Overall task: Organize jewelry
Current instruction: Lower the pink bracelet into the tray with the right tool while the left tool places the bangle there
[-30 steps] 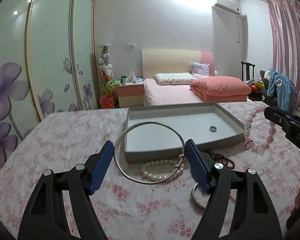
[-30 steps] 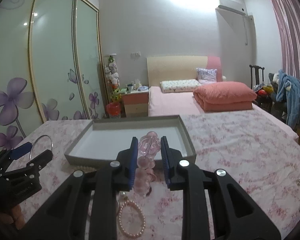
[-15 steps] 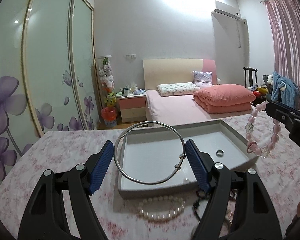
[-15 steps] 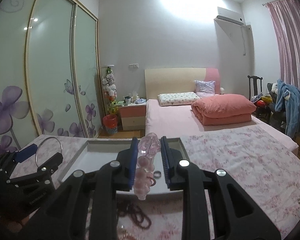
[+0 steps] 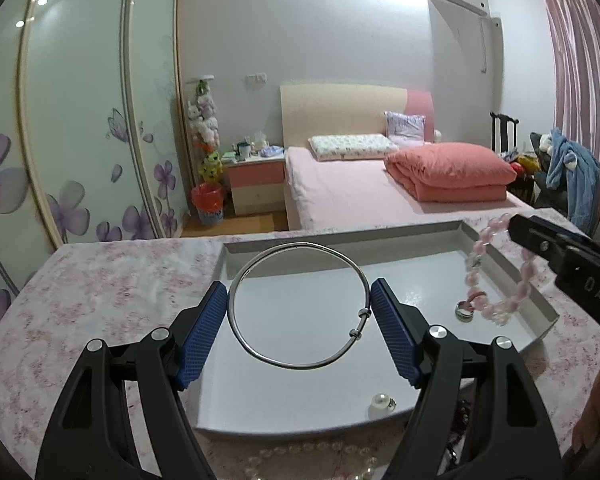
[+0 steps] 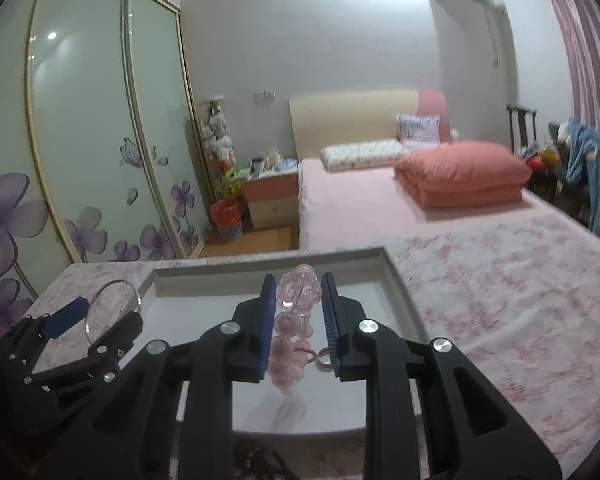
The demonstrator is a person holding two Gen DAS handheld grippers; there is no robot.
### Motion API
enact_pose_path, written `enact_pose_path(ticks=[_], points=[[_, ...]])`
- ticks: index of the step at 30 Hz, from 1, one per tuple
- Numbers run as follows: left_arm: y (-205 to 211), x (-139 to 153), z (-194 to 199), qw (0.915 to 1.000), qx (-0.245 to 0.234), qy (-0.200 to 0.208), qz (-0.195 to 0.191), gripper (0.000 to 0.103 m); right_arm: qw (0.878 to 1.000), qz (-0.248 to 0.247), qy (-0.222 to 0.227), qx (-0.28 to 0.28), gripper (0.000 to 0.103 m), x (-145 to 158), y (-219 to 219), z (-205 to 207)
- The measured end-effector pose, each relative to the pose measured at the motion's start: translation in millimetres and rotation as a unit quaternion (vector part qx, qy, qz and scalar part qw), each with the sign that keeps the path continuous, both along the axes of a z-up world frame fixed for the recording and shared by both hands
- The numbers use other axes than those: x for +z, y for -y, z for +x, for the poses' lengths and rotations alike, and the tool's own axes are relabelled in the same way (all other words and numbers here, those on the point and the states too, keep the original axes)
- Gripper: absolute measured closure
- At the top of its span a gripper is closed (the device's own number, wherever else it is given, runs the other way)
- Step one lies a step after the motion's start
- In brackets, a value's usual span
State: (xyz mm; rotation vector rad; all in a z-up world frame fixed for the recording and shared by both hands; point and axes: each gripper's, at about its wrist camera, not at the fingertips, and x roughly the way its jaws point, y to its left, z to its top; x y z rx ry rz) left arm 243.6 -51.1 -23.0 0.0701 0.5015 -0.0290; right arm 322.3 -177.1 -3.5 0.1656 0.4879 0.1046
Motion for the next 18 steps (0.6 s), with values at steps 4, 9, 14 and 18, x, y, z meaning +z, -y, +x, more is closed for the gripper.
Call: enact_pose_path(ticks=[4, 9, 14, 18], points=[[4, -7, 11, 0.9998, -0.007, -0.018, 0.003, 0.029, 0.999, 0.024, -0.033, 0.009, 0.08, -17, 2, 19], [7, -15, 18, 0.9994, -0.009, -0.033, 0.002, 0.029, 0.998, 0.028, -0.062, 0.006, 0.078, -32, 7, 30], [8, -18, 24, 0.9991, -0.006, -0.042, -0.002, 0.028, 0.998, 0.024, -0.051, -0.005, 0.066, -29, 10, 26], [3, -14, 24, 0.9994, 0.002, -0.033, -0.008, 0.028, 0.999, 0.025, -0.043, -0.016, 0.066, -25, 16, 20]])
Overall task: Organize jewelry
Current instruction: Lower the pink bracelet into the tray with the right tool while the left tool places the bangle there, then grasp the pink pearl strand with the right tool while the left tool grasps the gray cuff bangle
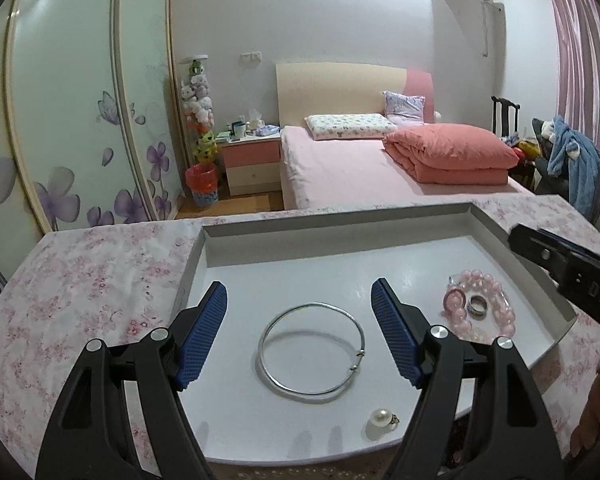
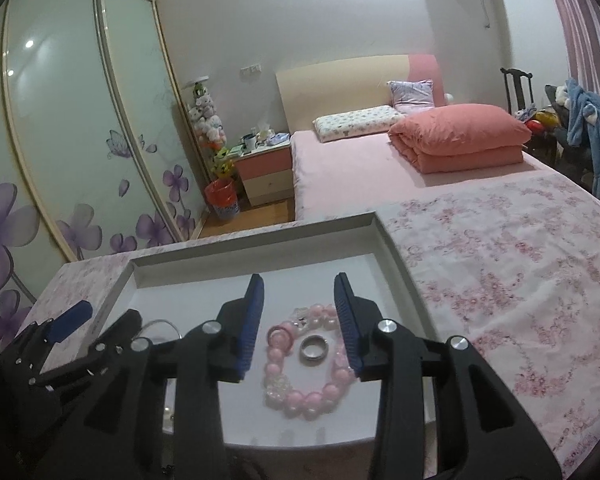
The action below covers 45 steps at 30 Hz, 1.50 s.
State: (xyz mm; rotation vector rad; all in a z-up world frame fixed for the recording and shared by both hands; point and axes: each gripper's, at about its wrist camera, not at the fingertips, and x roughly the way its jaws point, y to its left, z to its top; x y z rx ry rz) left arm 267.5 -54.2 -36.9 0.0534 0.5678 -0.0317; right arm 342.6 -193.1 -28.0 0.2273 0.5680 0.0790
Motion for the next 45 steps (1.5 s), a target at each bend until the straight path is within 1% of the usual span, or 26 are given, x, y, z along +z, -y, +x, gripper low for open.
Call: enact_pose_path(ticks=[7, 14, 16, 17, 22, 27, 29, 34, 36, 38, 39, 40, 42, 45], points=[[-13, 12, -10, 0.9997, 0.018, 0.01, -0.009, 0.028, 1.0, -0.003, 0.008, -0.007, 0.066, 8, 7, -20], [-33, 25, -46, 0.9996, 0.022, 0.015, -0.01, 0.028, 1.0, -0.021, 0.002, 0.008, 0.066, 14, 7, -55], [-38, 25, -58, 0.9996, 0.021, 0.012, -0.011, 0.027, 0.999, -0.032, -0.007, 0.018, 0.066, 13, 6, -67], [-43, 24, -66, 0.9997, 0.022, 0.008, -0.012, 0.024, 0.999, -0.038, -0.013, 0.022, 0.066, 12, 5, -72], [-56, 12, -94, 0.9996, 0.018, -0.02, -0.01, 0.024, 0.995, -0.057, -0.059, 0.056, 0.066, -3, -2, -103], [-62, 1, -117, 0.998, 0.001, -0.054, -0.033, 0.024, 0.988, -0.066, -0.105, 0.093, 0.066, -21, -10, -132], [-60, -2, -123, 0.9974, -0.006, -0.062, -0.036, 0.024, 0.984, -0.067, -0.122, 0.107, 0.067, -29, -15, -141], [-44, -9, -136, 0.9961, -0.036, -0.074, -0.034, 0.024, 0.977, -0.086, -0.139, 0.134, 0.075, -41, -29, -154], [-38, -10, -140, 0.9953, -0.044, -0.078, -0.038, 0.021, 0.975, -0.096, -0.145, 0.139, 0.077, -44, -35, -156], [-35, -10, -141, 0.9946, -0.049, -0.081, -0.043, 0.02, 0.973, -0.108, -0.151, 0.138, 0.083, -47, -38, -155], [-32, -11, -141, 0.9941, -0.053, -0.083, -0.045, 0.019, 0.973, -0.115, -0.148, 0.137, 0.088, -47, -39, -155], [-30, -12, -143, 0.9938, -0.056, -0.085, -0.045, 0.018, 0.972, -0.122, -0.147, 0.135, 0.096, -47, -39, -156], [-23, -14, -143, 0.9924, -0.067, -0.093, -0.046, 0.015, 0.973, -0.127, -0.148, 0.123, 0.096, -48, -34, -157], [-7, -20, -144, 0.9896, -0.086, -0.107, -0.042, 0.01, 0.978, -0.117, -0.154, 0.08, 0.096, -49, -12, -152]])
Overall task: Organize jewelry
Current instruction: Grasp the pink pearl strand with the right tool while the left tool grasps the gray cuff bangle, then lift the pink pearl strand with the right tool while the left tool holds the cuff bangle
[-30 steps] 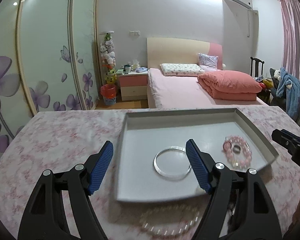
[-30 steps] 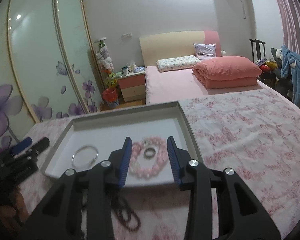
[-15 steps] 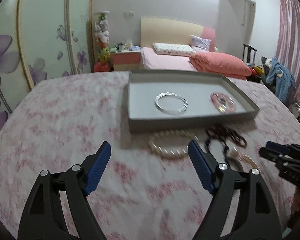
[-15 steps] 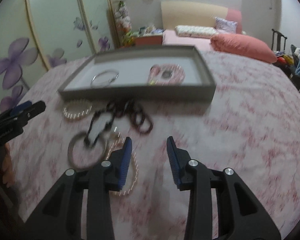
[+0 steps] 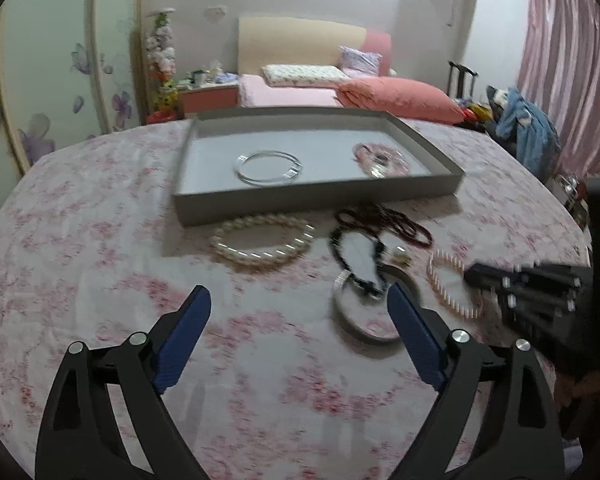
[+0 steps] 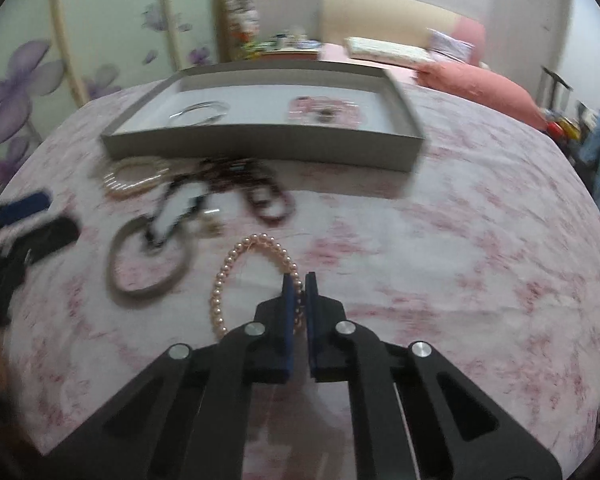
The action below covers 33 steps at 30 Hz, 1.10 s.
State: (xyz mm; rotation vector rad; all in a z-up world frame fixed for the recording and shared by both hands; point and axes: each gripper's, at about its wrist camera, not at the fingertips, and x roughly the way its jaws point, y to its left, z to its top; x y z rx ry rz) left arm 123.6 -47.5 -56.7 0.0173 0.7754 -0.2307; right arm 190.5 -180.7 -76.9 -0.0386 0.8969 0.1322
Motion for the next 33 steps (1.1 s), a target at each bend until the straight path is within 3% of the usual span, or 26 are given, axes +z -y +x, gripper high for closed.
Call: enact_pose_path(ticks=[3, 7, 14, 16, 18, 20, 30, 33], points=[[19, -7, 2, 0.9995, -0.022, -0.016, 0.014, 0.009, 0.999, 0.009, -0.002, -0.038, 0.096, -1, 23, 2], [44, -18, 7, 0.9977, -0.044, -0.039, 0.033, 0.009, 0.999, 0.012, -0.001, -0.042, 0.096, -1, 29, 2], [59, -28, 18, 0.9967, -0.02, -0.057, 0.054, 0.009, 0.999, 0.016, -0.003, -0.039, 0.096, -1, 35, 6], [57, -29, 20, 0.9964, -0.013, -0.061, 0.057, 0.016, 0.999, 0.017, -0.003, -0.038, 0.096, -1, 32, 6], [55, -29, 20, 0.9966, -0.013, -0.06, 0.055, 0.03, 0.999, 0.017, -0.003, -0.036, 0.096, -1, 28, 7], [50, -27, 19, 0.9966, -0.014, -0.059, 0.056, 0.035, 0.999, 0.017, -0.003, -0.032, 0.096, 0, 24, 8], [-6, -27, 7, 0.9966, -0.007, -0.057, 0.059, 0.034, 1.0, 0.021, -0.004, 0.004, 0.096, 0, -1, 6], [-12, -28, 10, 0.9964, 0.004, -0.061, 0.059, 0.024, 1.0, 0.019, -0.004, 0.006, 0.096, 0, -4, 5]])
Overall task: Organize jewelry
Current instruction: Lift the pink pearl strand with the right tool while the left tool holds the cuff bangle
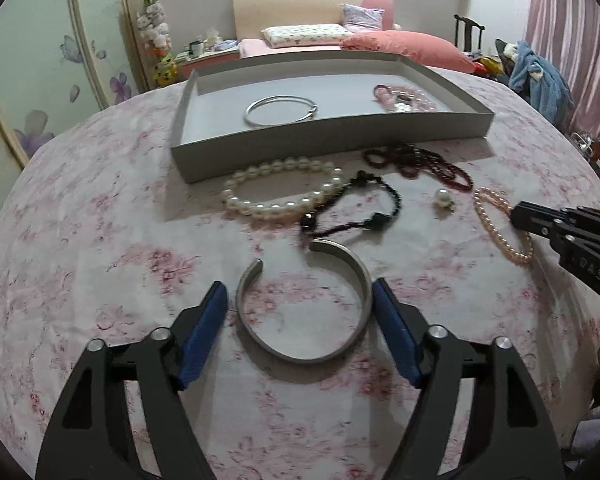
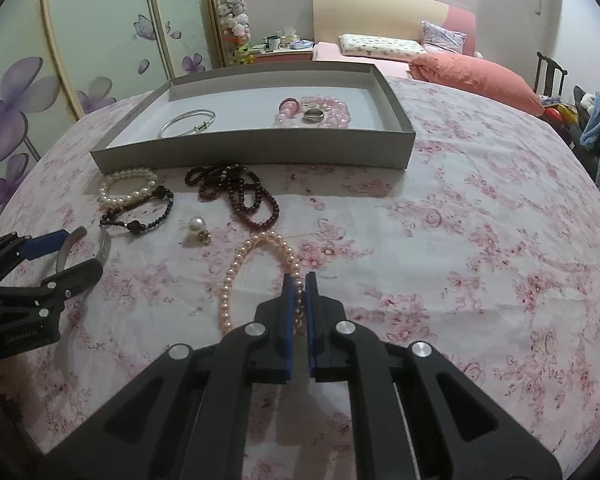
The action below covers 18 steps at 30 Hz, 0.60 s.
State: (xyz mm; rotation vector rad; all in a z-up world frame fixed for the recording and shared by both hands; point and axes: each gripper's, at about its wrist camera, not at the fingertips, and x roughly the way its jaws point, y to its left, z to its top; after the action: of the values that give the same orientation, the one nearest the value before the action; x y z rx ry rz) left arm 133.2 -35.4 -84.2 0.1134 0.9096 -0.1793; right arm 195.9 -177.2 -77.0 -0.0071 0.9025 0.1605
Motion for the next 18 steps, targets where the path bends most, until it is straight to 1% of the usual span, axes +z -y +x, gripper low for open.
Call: enact_pose_path(ticks=[3, 13, 17, 18], points=[[-0.5, 0.0, 0.8, 1.0, 0.0, -0.001, 0.001, 0.022, 1.0, 0.005, -0.002, -0.002, 0.096, 0.2, 0.5, -0.2], [-1.7, 0.8, 1.5, 1.0, 0.001, -0.002, -0.001, 0.022, 1.0, 0.005, -0.003, -0.003, 0.095, -0.8, 2.3, 0.5], [-1.0, 2.2, 1.3, 1.0, 0.002, 0.004, -0.001, 0.035, 1.0, 0.003, -0.002, -0.002, 0.096, -1.0, 2.7, 0.1], [-1.5, 2.2, 1.3, 1.0, 0.003, 0.003, -0.002, 0.035, 1.0, 0.005, -0.002, -0.003, 0.096, -1.2, 2.7, 0.2]])
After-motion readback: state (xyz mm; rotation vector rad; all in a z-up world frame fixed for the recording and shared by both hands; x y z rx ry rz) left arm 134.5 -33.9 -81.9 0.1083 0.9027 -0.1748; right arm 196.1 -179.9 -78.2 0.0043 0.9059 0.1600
